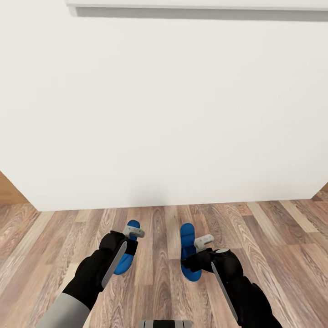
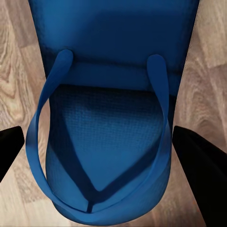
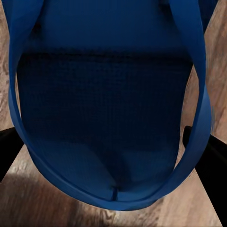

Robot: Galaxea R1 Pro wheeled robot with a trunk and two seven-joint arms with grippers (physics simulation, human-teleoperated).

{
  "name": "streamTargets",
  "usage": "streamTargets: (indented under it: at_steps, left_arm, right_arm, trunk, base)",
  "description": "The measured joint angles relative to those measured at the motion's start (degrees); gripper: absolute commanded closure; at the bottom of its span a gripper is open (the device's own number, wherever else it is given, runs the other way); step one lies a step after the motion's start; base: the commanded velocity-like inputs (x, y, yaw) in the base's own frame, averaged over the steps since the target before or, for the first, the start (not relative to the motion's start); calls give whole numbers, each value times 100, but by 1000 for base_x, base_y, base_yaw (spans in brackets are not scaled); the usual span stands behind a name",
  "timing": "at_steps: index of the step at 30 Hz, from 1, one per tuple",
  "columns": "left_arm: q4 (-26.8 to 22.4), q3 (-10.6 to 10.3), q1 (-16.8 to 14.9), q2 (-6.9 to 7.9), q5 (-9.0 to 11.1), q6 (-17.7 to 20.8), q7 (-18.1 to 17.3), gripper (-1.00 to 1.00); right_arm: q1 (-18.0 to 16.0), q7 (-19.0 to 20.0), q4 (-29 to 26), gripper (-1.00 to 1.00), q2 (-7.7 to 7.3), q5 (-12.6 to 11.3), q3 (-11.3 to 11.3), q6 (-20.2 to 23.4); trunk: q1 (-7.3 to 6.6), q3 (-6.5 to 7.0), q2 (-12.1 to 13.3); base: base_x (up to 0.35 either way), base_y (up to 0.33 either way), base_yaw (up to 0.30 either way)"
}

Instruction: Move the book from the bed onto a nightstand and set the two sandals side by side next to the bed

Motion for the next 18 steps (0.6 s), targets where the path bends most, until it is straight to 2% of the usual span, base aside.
streamTargets:
  at_steps: [18]
  left_arm:
    - [-9, 0, 0, 0, 0, 1, 0, 100]
  right_arm:
    - [2, 0, 0, 100, 0, 1, -2, 0]
  trunk:
    - [0, -128, 0]
  base:
    - [0, 0, 140]
